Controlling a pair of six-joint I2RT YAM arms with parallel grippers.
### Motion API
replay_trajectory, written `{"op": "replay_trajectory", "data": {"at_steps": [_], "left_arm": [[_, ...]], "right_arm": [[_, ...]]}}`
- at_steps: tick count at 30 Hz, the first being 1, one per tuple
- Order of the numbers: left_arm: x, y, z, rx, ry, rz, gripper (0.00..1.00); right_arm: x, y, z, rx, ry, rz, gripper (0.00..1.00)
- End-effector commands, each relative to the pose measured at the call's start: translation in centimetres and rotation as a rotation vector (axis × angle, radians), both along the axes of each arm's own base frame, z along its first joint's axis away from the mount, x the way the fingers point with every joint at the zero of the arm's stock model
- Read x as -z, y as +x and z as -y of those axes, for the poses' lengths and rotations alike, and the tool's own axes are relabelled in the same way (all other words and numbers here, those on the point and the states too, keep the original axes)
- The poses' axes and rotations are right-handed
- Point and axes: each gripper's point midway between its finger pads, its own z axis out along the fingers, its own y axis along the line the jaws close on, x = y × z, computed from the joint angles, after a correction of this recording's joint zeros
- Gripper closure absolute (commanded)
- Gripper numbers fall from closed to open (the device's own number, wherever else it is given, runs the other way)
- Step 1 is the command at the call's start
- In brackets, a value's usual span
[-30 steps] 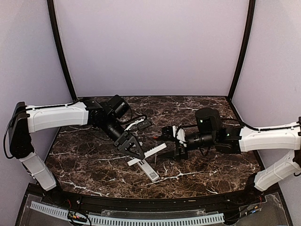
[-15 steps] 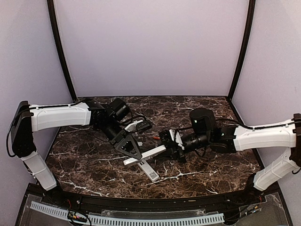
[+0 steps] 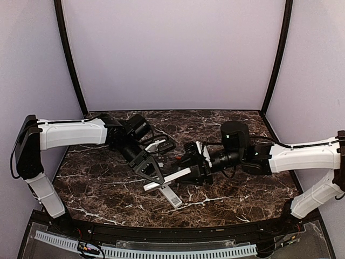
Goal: Unload the batteries from the remote control
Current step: Pass from the left arm to the right
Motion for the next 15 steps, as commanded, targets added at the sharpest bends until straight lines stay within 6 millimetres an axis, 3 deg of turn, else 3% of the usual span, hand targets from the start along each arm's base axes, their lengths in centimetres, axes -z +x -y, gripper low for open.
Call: {"op": "replay_trajectory", "data": {"at_steps": [1,6,15], "left_arm": [[-0.5,0.2,0.3,0.009,-0.032,0.04,0.82],[-1.0,0.2,0.3,0.012,-0.045,0.045,0.82],[-1.8,-0.1,0.2,0.021,-0.068,0.03,0.84]], "right_arm": [[-3.5,-0.1,0.0,0.006,0.123,0.034,0.5],[-3.3,-0.6,-0.1,-0.029,0.109,0.019,0.56],[-0.8,-1.0,-0.2,-0.065,0.026,-0.02,0.51]]}}
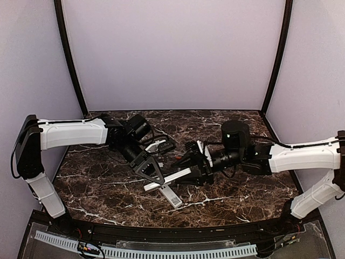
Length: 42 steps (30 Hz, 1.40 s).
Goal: Unload the batteries from the remote control
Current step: Pass from the left arm to the right
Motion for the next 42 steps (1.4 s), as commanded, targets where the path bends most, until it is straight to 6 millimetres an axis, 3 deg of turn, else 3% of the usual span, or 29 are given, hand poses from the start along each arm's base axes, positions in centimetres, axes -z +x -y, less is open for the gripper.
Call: {"op": "replay_trajectory", "data": {"at_steps": [1,5,15,18,21,22,23,24,25,26,27,28,30,36,42], "left_arm": [[-2.3,-0.3,0.1,0.023,-0.077,0.018,0.84],[-2.4,-0.3,0.1,0.024,-0.08,0.013,0.84],[-2.2,-0.3,0.1,0.023,-0.079,0.015,0.8],[-2.3,-0.2,0.1,0.017,-0.081,0.033,0.7],[-1.7,0.5,0.2,-0.024,-0.051,0.098,0.33],[-2.3,0.9,0.3,-0.044,-0.073,0.138,0.23],[-1.8,1.6,0.0,-0.086,-0.047,0.166,0.19],[-2.9,2.5,0.0,-0.138,-0.07,0.228,0.15],[-2.7,3.5,-0.6,-0.185,-0.065,0.244,0.13],[-4.3,4.5,-0.7,-0.249,-0.107,0.319,0.1],[-4.0,5.4,-1.5,-0.299,-0.101,0.337,0.08],[-6.0,6.2,-1.8,-0.355,-0.159,0.406,0.04],[-7.0,7.4,-2.8,-0.438,-0.182,0.479,0.02],[-7.2,9.0,-3.5,-0.553,-0.182,0.582,0.01],[-7.2,9.4,-3.6,-0.606,-0.236,0.605,0.01]], "right_arm": [[0.9,-0.4,-0.2,-0.035,-0.032,-0.016,0.5],[0.9,-0.2,-0.5,-0.035,-0.032,-0.013,0.56],[0.4,-0.4,-0.9,-0.067,-0.039,-0.054,0.99],[0.5,-0.2,-0.7,-0.059,-0.04,-0.064,1.0],[0.2,0.0,-0.4,-0.043,-0.023,-0.087,1.0],[0.1,0.2,-0.3,-0.032,-0.02,-0.106,1.0],[0.0,0.4,-0.1,-0.021,-0.018,-0.121,1.0],[0.0,0.7,0.1,-0.007,-0.021,-0.14,1.0],[0.1,1.0,0.3,0.007,-0.027,-0.164,1.0],[0.2,1.4,0.5,0.026,-0.035,-0.189,1.0],[0.4,1.9,0.7,0.048,-0.043,-0.218,1.0],[0.5,2.4,1.0,0.066,-0.047,-0.246,1.0],[0.2,3.3,1.3,0.108,-0.035,-0.29,1.0],[-1.3,6.8,2.1,0.261,0.033,-0.485,1.0],[-4.7,8.2,2.6,0.351,0.132,-0.611,1.0]]}}
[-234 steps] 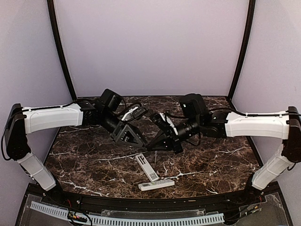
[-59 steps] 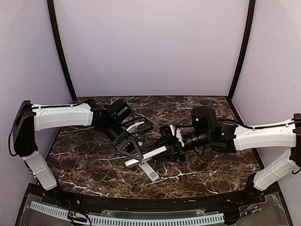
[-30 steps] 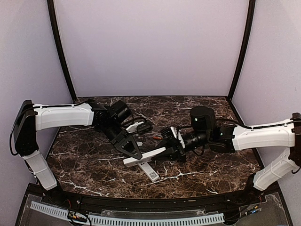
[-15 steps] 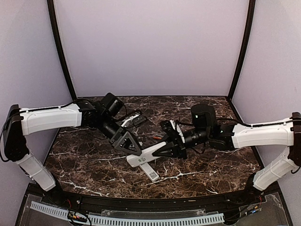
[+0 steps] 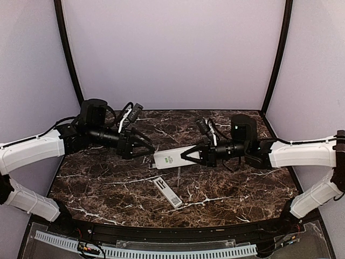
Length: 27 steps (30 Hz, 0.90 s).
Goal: Unload the batteries from the remote control
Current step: Pass from the left arm to the right, then pass from the right arm to the left
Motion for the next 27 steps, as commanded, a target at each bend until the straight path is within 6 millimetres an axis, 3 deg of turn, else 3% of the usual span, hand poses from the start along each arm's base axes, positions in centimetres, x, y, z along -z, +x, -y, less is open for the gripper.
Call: {"op": "replay_trajectory", "data": {"at_steps": [1,5,12,20,27], "left_arm": [[-1.1,1.0,0.2,-0.056,-0.068,0.054,0.01],[-1.4,0.6,0.9,-0.005,-0.11,0.038,0.02],[-2.5,0.5,1.9,0.055,-0.173,0.021,0.12],[-2.3,0.4,2.2,0.071,-0.175,-0.014,0.52],[-2.0,0.6,2.2,0.057,-0.191,-0.043,0.65]], "right_arm": [[-6.2,1.2,0.5,0.107,0.184,-0.05,1.0],[-8.3,1.5,0.5,0.121,0.255,-0.095,1.0],[-8.5,2.9,-1.3,0.12,0.24,-0.166,1.0],[-8.5,3.4,-2.4,0.096,0.263,-0.2,1.0],[-8.4,3.5,-2.3,0.106,0.263,-0.199,1.0]]}}
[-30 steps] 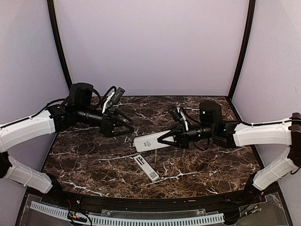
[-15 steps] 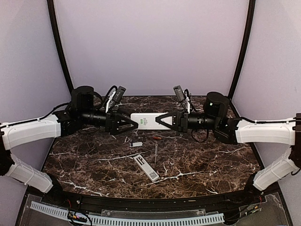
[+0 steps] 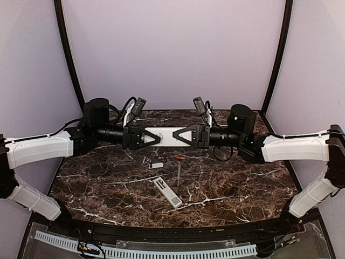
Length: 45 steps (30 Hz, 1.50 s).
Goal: Unload the batteries from the remote control
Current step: Pass from the right arm to the left, then remove the battery cover from the remote control.
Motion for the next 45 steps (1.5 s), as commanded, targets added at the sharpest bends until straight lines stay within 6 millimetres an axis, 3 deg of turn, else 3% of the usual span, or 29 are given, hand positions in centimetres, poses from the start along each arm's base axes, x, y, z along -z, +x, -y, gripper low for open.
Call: {"op": "replay_trajectory", "data": {"at_steps": [1,5,15,19,23,24,25,26,34,37,40,45], "left_arm": [[-0.8,-0.6,0.2,0.031,-0.046,-0.005,0.66],[-1.0,-0.6,0.4,0.039,-0.064,-0.023,0.7],[-1.0,-0.7,0.5,0.048,-0.075,-0.061,0.95],[-1.0,-0.9,0.4,0.061,-0.068,-0.078,1.0],[-1.0,-0.7,-0.1,0.057,-0.026,-0.087,1.0],[-1.1,-0.6,-0.3,0.058,-0.022,-0.07,1.0],[-1.2,-0.5,-0.5,0.057,-0.01,-0.076,1.0],[-1.2,-0.2,-0.8,0.053,-0.005,-0.063,1.0],[-2.3,2.6,-2.7,0.015,-0.027,-0.057,1.0],[-1.8,2.9,-2.9,0.022,-0.02,-0.052,1.0],[-1.0,3.0,-3.1,0.007,0.004,-0.047,1.0],[-0.2,3.0,-3.4,-0.02,0.033,-0.044,1.0]], "right_arm": [[-2.3,0.3,-0.1,0.015,0.058,0.044,1.0],[-2.0,0.3,0.0,0.016,0.046,0.048,1.0],[-1.4,0.3,0.3,0.039,0.017,0.079,0.99],[-1.6,0.5,0.7,0.065,0.005,0.09,0.6],[-1.9,0.8,1.5,0.11,-0.014,0.103,0.29],[-2.0,0.9,1.6,0.118,-0.017,0.107,0.15],[-1.9,1.0,1.8,0.128,-0.03,0.107,0.06],[-1.8,1.2,1.9,0.136,-0.042,0.105,0.04],[-1.4,2.8,2.7,0.245,-0.108,0.058,0.01],[-0.2,3.3,2.2,0.247,-0.151,0.034,0.02],[1.4,3.8,1.4,0.233,-0.198,-0.01,0.1],[1.3,3.8,0.5,0.197,-0.162,-0.03,0.19]]}}
